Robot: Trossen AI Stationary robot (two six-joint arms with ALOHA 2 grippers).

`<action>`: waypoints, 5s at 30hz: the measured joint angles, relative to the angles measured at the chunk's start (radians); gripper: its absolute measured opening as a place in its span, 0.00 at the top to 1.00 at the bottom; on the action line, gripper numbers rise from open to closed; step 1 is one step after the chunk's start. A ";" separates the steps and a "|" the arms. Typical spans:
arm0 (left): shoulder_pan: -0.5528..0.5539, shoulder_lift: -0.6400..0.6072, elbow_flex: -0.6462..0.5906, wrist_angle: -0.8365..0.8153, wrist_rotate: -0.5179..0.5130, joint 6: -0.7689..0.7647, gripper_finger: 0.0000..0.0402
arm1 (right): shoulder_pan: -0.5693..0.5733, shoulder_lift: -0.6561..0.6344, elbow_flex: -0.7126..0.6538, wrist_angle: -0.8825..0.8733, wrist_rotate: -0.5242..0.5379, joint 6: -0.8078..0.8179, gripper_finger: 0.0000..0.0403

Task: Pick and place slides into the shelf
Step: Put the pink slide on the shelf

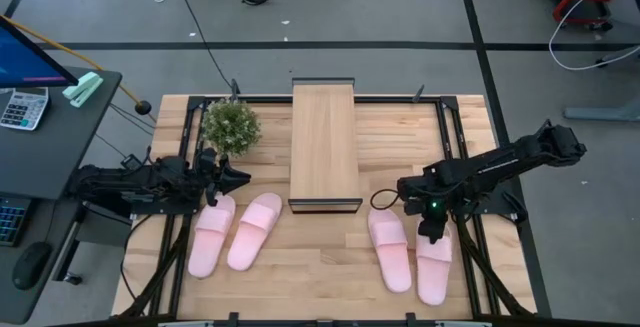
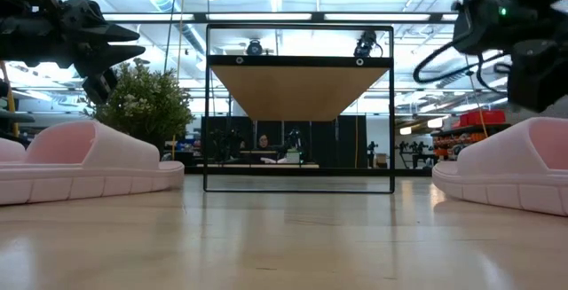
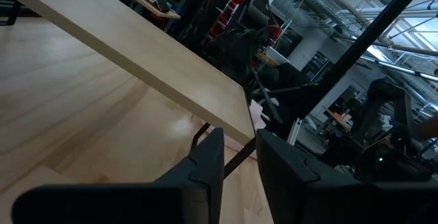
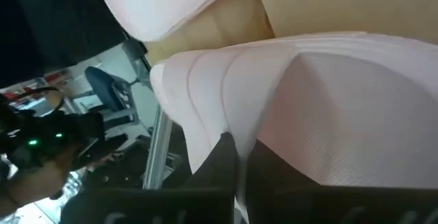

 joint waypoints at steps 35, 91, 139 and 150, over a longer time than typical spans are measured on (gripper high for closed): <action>0.000 0.000 0.000 0.000 0.000 0.000 0.78 | -0.463 -0.111 0.956 -0.621 0.553 0.117 0.98; 0.000 0.000 0.000 0.001 0.000 -0.002 0.79 | -0.209 -0.149 0.344 0.608 0.833 0.927 0.98; -0.001 0.362 0.573 -0.287 0.012 0.629 0.88 | -0.210 -0.085 0.277 0.739 0.737 0.926 0.98; -0.001 0.380 0.574 -0.294 0.012 0.623 0.88 | -0.210 -0.085 0.159 0.864 0.720 0.972 0.98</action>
